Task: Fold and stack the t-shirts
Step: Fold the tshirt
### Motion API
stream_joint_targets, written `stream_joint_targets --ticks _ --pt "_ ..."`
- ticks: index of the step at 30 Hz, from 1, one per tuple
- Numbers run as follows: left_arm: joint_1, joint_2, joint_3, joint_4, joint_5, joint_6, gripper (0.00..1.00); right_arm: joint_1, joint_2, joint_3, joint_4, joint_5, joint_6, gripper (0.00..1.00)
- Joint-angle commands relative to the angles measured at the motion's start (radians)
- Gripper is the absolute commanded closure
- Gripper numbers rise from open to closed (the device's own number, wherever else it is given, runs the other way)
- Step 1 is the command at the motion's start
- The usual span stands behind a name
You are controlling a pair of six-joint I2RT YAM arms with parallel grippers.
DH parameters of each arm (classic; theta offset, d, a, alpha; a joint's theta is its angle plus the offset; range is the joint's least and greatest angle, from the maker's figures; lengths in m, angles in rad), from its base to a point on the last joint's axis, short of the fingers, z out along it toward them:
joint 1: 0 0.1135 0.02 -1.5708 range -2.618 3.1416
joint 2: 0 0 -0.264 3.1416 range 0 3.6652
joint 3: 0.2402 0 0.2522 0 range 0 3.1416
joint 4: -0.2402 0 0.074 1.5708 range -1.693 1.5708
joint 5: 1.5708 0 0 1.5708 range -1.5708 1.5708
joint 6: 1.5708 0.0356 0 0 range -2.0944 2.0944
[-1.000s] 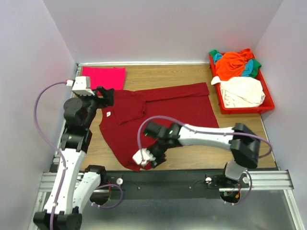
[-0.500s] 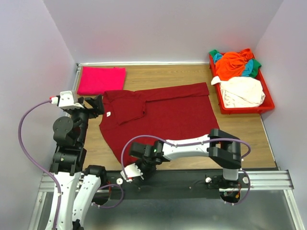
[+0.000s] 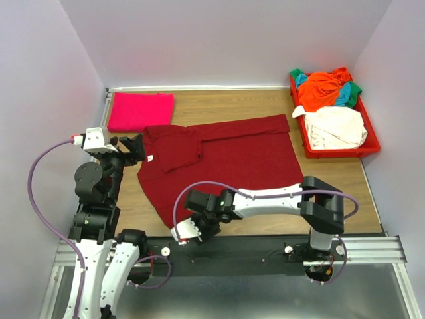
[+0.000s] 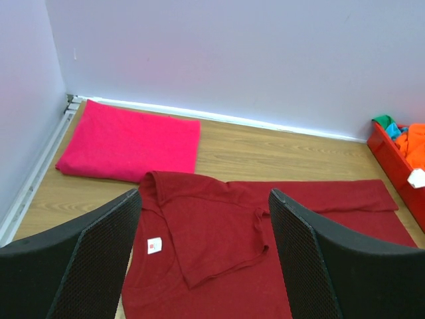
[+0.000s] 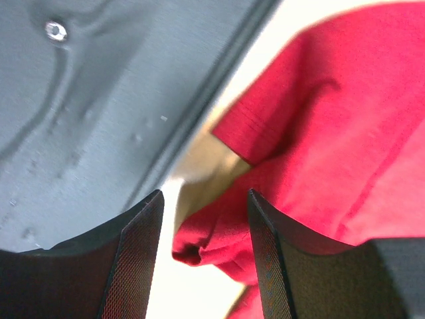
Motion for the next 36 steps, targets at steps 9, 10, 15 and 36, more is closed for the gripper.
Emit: stream_joint_targets --ticks 9,10,15,36 --pt "0.002 0.004 -0.025 0.030 0.065 -0.046 0.16 -0.077 0.040 0.013 0.004 -0.014 0.004 0.43" --pt "0.002 0.004 -0.025 0.029 0.065 -0.047 0.16 -0.080 0.047 0.013 0.002 -0.017 0.002 0.43" --pt "0.002 -0.004 -0.025 0.030 0.099 -0.049 0.16 -0.103 0.081 0.015 0.017 0.006 0.010 0.54" --pt "0.002 0.007 -0.052 0.075 0.178 -0.060 0.16 -0.378 -0.002 0.136 0.033 -0.249 0.243 0.97"
